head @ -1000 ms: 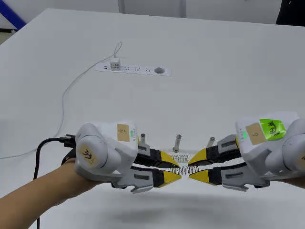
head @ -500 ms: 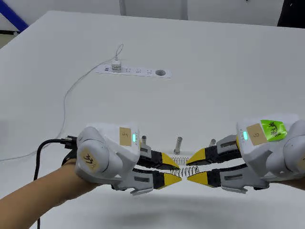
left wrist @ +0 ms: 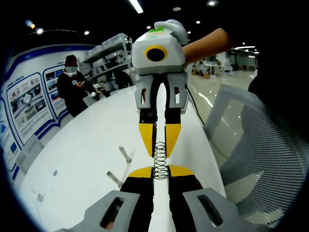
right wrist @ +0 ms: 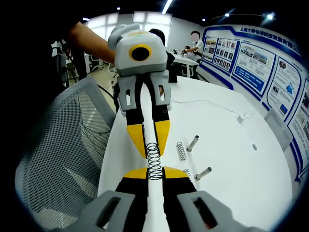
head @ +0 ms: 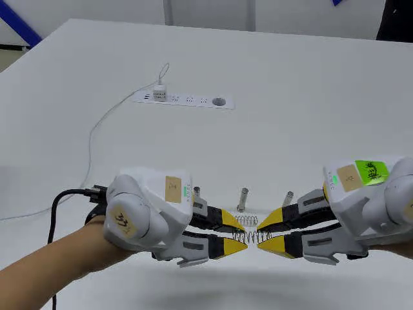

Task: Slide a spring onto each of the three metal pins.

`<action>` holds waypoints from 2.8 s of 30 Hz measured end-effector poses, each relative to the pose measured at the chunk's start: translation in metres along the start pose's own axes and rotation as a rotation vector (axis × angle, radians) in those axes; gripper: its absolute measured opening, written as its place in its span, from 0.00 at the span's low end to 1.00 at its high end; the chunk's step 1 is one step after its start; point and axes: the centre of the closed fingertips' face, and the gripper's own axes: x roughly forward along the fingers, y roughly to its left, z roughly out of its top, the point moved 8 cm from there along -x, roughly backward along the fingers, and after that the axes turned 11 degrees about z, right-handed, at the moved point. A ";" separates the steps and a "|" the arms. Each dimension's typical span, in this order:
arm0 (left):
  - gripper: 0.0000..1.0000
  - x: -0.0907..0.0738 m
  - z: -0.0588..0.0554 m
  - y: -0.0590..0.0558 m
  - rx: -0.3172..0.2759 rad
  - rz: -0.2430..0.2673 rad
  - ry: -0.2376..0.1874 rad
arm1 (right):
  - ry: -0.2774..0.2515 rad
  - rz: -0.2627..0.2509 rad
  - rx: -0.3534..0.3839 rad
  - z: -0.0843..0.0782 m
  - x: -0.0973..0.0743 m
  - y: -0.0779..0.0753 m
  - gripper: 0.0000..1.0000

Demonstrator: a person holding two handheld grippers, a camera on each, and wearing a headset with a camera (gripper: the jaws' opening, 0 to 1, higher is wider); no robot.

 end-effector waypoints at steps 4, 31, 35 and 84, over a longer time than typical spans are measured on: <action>0.09 0.000 0.003 0.001 0.020 0.011 -0.004 | -0.021 0.000 0.004 0.004 -0.006 0.000 0.10; 0.09 -0.004 0.010 0.001 -0.062 0.063 -0.067 | -0.227 0.008 0.020 0.041 -0.011 0.001 0.11; 0.09 -0.004 0.014 0.005 -0.129 0.087 -0.118 | -0.282 -0.029 0.038 0.047 -0.013 -0.002 0.11; 0.10 -0.007 0.010 0.003 -0.227 0.098 -0.126 | -0.293 -0.048 0.114 0.039 -0.013 -0.001 0.10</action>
